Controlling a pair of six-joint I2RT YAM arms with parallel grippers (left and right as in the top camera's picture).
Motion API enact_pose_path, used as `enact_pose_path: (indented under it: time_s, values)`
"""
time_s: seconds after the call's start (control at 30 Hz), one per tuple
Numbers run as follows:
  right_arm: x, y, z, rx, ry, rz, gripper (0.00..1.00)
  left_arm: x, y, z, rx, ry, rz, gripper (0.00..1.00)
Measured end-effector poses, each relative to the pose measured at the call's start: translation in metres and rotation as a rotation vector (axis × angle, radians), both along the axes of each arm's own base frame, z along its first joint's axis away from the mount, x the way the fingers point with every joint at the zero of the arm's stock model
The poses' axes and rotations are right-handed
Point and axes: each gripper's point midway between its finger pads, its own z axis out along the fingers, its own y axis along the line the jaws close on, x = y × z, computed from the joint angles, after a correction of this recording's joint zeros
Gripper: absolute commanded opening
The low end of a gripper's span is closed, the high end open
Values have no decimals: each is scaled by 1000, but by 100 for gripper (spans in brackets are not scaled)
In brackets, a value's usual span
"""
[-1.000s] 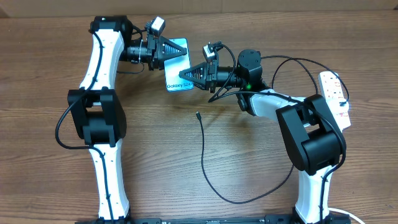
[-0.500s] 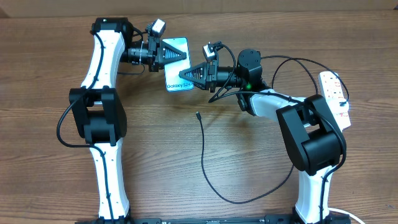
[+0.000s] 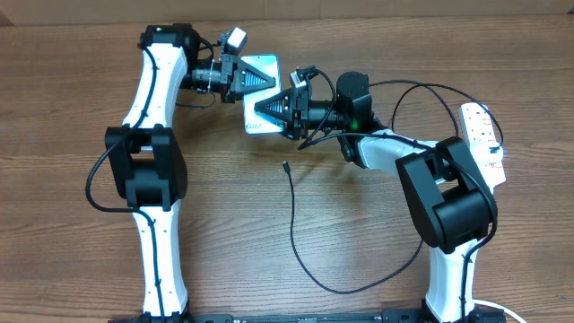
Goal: Plug charger to phone and switch on socket
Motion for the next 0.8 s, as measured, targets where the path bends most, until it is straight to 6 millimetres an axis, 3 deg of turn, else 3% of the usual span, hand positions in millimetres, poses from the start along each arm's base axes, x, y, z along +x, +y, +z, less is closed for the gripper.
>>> enact_pose_path:
  time_s: [0.27,0.37,0.57,0.8]
  values:
    - [1,-2,-5,-19,-40,-1,80,-6,14,-48,304,100,-8,4]
    - [1,-7,-18,-54,5,-4,81,-7,21,-59,386,136,1,4]
    - [1,-25,-53,-156,92,-21,81,-8,27,-68,448,162,10,4]
    - [9,-57,-76,-230,124,-64,81,-11,31,-71,475,177,7,4]
